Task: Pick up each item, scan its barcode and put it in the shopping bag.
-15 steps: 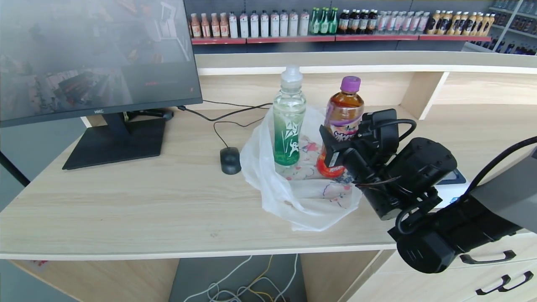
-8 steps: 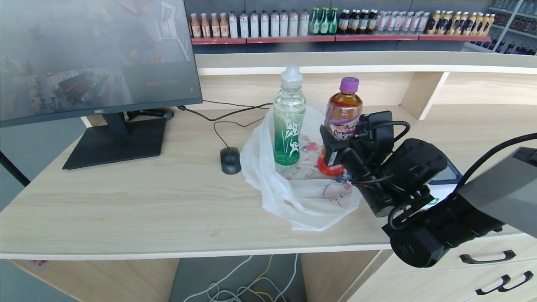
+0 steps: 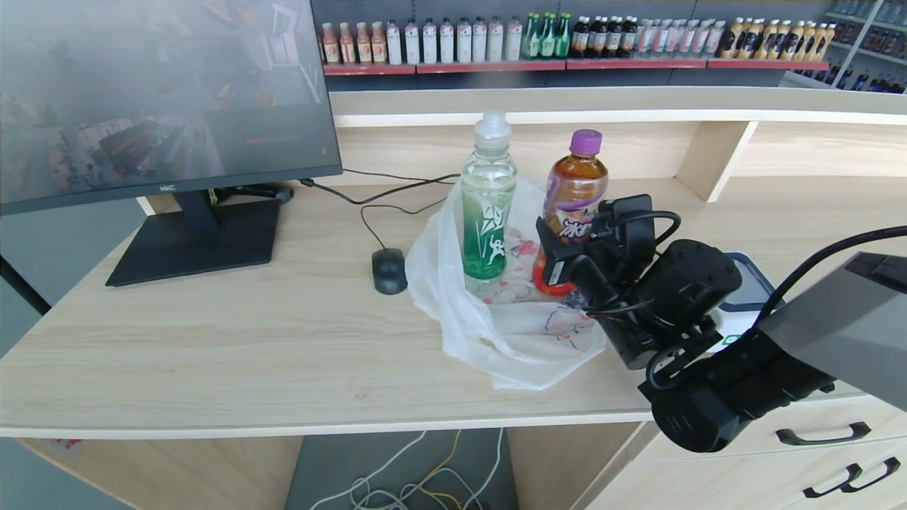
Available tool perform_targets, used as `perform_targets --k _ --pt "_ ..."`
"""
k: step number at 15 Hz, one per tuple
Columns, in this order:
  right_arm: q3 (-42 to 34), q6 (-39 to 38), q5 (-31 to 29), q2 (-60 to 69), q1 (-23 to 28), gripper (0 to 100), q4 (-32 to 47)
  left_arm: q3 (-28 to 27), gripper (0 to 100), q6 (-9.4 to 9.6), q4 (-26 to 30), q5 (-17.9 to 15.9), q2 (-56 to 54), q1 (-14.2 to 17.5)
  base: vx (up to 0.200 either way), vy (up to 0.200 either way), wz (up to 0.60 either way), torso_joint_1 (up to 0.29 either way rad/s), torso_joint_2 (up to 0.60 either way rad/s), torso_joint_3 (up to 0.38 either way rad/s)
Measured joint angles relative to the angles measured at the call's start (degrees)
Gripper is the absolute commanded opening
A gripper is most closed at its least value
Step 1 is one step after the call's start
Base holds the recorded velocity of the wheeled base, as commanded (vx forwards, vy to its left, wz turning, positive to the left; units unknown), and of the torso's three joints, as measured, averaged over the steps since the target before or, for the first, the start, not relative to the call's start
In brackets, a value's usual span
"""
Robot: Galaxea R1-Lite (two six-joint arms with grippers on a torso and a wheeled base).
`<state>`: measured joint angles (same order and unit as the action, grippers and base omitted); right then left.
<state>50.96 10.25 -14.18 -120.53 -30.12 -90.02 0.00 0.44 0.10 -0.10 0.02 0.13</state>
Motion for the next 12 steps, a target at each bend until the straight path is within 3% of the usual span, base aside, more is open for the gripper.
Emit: perform_targets --k 11,12 --pt "-0.13 -0.89 -0.05 -0.89 -0.55 0 0.10 0.00 100 0.00 0.00 0.00 0.00 0.02 0.000 0.000 0.00 0.000 0.00 0.000" --pt "-0.18 -0.90 0.00 -0.89 -0.55 100 0.11 0.00 100 0.00 0.00 0.00 0.00 0.02 0.000 0.000 0.00 0.000 0.00 0.000"
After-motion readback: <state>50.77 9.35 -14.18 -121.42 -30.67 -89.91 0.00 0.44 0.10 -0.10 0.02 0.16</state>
